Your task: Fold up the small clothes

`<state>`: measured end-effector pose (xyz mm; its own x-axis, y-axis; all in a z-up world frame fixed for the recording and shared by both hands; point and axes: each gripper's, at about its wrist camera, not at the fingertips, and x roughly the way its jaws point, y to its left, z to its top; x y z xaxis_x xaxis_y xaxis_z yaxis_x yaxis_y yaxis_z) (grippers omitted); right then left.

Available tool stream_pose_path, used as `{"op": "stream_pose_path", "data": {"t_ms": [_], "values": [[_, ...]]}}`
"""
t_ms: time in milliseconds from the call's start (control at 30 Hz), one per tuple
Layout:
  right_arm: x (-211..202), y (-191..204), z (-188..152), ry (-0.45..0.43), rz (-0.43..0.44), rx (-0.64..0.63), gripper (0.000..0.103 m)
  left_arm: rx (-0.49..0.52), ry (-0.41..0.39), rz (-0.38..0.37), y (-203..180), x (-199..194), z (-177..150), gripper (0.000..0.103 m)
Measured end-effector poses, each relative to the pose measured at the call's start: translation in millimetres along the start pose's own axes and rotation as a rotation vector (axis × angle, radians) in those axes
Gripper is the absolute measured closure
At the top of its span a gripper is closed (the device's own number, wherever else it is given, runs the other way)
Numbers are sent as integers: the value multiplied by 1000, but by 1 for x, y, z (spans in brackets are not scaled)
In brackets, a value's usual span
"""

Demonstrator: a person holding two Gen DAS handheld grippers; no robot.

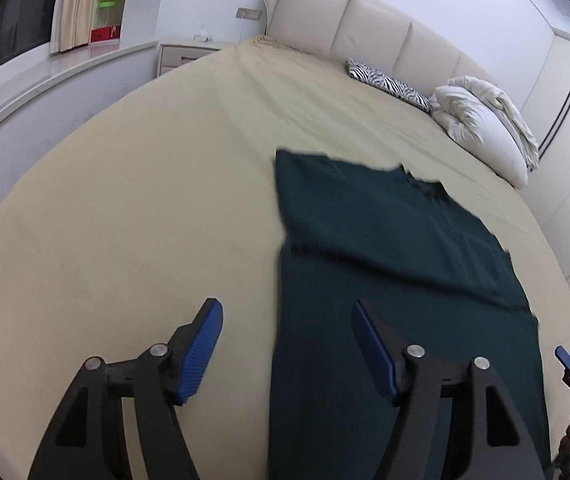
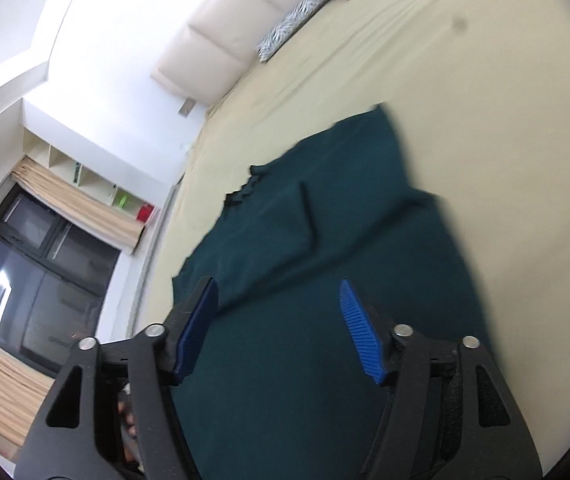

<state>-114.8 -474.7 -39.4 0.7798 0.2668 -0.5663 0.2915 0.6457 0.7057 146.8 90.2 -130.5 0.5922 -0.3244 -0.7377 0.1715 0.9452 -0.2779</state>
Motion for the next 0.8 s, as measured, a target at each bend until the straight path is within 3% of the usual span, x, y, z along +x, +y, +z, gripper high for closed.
{"op": "stream_pose_path", "data": {"t_ms": [133, 333, 633, 800], "values": [[-59, -22, -46, -12, -113, -12, 34, -42, 97, -36, 10, -29, -53, 33], [-101, -62, -91, 8, -158, 77, 34, -89, 165, -51, 20, -59, -111, 33], [-119, -78, -106, 6, -167, 82, 34, -41, 222, -76, 9, -68, -131, 36], [-118, -68, -112, 48, -234, 30, 34, -33, 257, -89, 11, -71, -136, 39]]}}
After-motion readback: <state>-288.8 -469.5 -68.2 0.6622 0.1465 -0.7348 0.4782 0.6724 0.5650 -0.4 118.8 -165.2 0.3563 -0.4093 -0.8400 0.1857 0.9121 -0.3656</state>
